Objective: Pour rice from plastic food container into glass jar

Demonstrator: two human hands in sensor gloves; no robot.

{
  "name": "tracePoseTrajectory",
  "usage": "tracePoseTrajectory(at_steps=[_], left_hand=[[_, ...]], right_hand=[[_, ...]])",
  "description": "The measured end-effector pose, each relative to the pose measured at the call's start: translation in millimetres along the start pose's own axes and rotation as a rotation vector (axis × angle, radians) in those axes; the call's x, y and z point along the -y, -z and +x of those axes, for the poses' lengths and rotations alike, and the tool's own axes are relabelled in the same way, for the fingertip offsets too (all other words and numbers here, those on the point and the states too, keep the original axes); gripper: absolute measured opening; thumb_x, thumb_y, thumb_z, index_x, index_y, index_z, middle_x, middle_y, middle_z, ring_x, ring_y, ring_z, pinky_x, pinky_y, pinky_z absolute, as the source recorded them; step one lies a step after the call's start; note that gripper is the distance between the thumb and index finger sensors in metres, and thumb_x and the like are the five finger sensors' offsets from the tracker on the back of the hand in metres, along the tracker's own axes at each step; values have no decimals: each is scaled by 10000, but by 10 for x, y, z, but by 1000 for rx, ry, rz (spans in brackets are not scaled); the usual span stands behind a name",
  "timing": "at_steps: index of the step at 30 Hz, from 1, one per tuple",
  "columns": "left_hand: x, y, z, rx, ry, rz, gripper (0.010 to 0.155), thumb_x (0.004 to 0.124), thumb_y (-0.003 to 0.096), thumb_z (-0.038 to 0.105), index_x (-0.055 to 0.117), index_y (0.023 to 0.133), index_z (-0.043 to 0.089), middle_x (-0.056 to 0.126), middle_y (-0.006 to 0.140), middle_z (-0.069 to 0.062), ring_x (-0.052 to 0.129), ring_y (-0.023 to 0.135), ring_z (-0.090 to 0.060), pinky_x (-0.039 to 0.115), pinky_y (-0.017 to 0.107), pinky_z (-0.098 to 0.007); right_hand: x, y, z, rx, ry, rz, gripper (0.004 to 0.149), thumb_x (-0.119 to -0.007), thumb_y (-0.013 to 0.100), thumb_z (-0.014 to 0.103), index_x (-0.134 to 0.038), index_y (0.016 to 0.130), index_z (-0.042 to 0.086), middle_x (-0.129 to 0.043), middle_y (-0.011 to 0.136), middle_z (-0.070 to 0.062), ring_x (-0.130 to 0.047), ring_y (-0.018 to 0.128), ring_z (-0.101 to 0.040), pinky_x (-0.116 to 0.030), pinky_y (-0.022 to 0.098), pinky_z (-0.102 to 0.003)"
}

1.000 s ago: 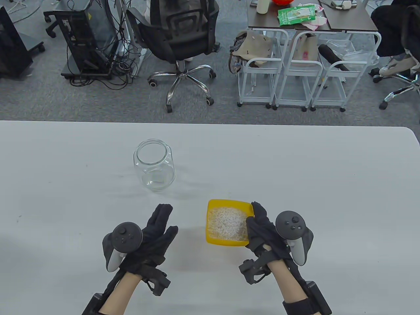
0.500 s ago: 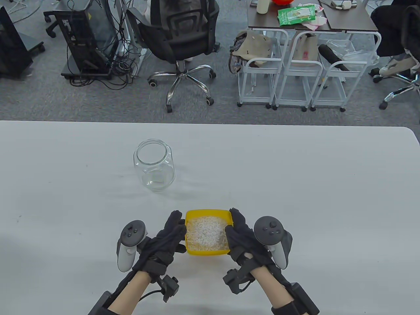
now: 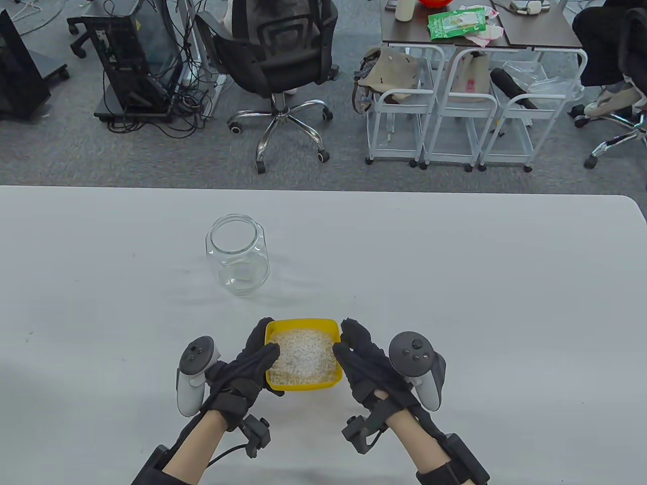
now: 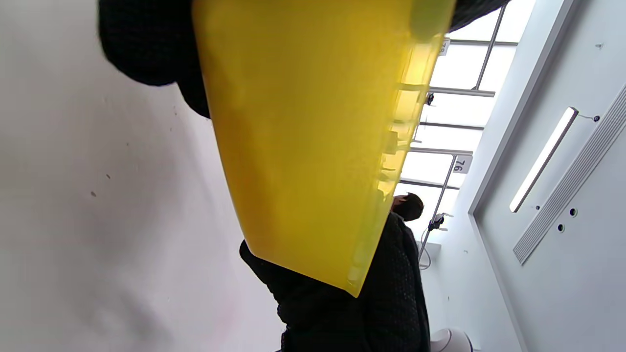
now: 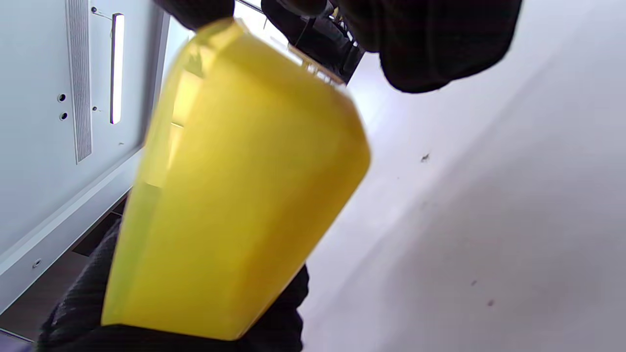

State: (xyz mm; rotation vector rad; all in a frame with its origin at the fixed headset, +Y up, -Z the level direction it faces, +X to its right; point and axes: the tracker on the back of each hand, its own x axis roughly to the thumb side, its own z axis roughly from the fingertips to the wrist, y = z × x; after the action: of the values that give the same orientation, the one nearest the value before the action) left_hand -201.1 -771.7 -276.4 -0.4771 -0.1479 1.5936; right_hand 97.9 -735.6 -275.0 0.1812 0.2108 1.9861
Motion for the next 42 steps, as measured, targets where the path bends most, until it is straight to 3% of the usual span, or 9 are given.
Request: tracePoseTrajectory(at_steps=[9,15,20,30,36,42], left_hand=[[-263,-114,102,44,-36,120,738,559,576,541,237,1171,244,604,994,-329,892,637,-394,822,432,-450],[-375,-150,118,53,-32,176,739,558,578,540,235,1171,241,600,995,-331,889,637,-397,821,431,-450],[-420,-169,131,62,-33,194,740,559,577,541,239,1171,238,603,994,-331,889,635,-397,821,429,-450],[-408,-225,184,36,-53,255,735,556,582,547,243,1171,237,605,985,-335,887,626,-396,822,417,-444],[-465,-252,415,82,37,308,730,560,582,549,266,1173,237,622,975,-338,896,607,-395,827,396,-437],[-685,-305,794,115,107,405,728,562,583,550,278,1173,233,630,971,-337,900,598,-394,833,386,-430]], right_hand=[[566,-21,-94,82,-234,-231,677,-621,602,422,-458,1144,51,-519,1119,-306,-580,991,-585,-557,651,-639],[826,-76,-189,96,-451,-293,681,-630,595,427,-436,1151,86,-465,1156,-262,-466,1049,-547,-438,693,-636],[905,-77,-273,58,-591,-271,709,-632,591,455,-386,1166,120,-364,1188,-225,-323,1082,-521,-335,708,-638],[946,-53,-353,-7,-592,-217,712,-632,594,456,-372,1169,126,-312,1191,-226,-265,1081,-519,-299,703,-645],[1010,-46,-363,0,-572,-231,713,-634,594,455,-375,1167,118,-315,1190,-227,-264,1081,-519,-294,704,-644],[1019,-50,-367,-2,-563,-230,707,-634,594,453,-390,1166,116,-319,1189,-229,-265,1079,-522,-297,705,-642]])
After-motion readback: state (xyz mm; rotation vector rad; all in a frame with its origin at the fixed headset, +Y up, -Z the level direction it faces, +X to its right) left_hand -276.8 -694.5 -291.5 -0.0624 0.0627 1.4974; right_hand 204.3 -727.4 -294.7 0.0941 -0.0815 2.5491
